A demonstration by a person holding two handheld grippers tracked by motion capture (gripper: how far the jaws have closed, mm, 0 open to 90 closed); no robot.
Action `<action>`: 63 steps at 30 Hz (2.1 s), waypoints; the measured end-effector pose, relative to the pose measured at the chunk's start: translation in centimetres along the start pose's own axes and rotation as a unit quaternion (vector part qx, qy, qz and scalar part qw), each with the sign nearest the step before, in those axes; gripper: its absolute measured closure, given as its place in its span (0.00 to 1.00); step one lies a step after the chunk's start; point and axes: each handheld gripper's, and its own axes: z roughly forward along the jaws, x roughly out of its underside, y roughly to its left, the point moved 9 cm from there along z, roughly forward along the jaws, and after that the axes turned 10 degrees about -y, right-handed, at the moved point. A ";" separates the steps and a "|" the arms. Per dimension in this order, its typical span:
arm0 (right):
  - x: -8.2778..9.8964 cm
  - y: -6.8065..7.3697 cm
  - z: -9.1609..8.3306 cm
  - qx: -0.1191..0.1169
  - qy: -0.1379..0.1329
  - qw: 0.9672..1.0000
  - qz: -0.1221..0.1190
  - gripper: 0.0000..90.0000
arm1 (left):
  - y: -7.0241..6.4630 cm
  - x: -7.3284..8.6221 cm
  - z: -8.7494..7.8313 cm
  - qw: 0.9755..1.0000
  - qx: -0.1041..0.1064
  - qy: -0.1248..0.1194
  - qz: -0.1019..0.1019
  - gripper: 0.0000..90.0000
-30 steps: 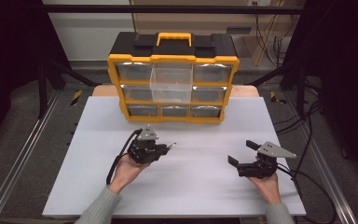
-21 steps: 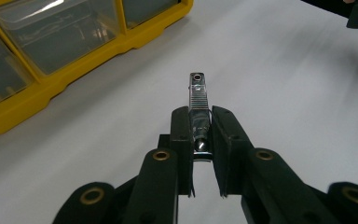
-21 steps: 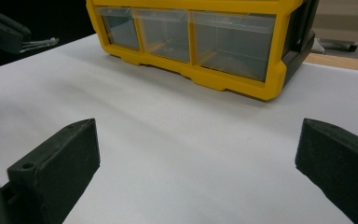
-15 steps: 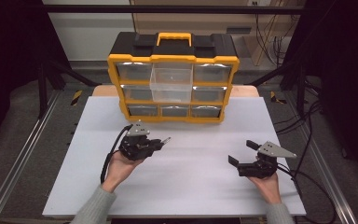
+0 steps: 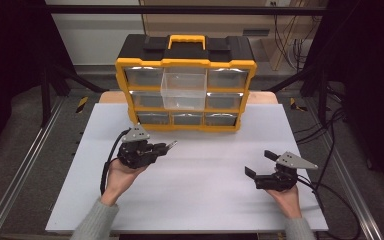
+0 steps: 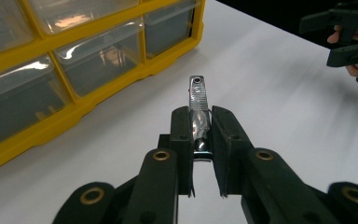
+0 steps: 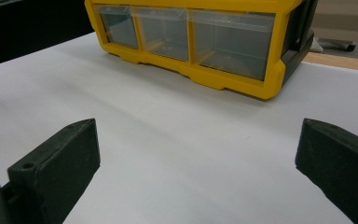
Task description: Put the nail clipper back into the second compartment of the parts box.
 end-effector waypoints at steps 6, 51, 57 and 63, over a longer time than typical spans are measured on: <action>0.0 0.0 0.0 0.000 0.000 1.000 0.000 0.01 | 0.3 -0.8 -1.0 1.000 -0.007 -0.013 0.000 0.88; -0.1 0.0 0.0 -0.001 -0.003 1.000 -0.002 0.01 | 0.3 -7.4 -3.4 0.998 -0.017 -0.063 0.025 0.88; -0.1 0.0 0.0 -0.001 -0.003 1.000 -0.002 0.01 | 0.1 -8.3 -3.6 0.997 -0.019 -0.067 0.028 0.88; -0.1 0.0 0.0 -0.002 -0.002 1.000 -0.001 0.01 | 0.0 -9.2 -3.6 0.997 -0.019 -0.069 0.032 0.88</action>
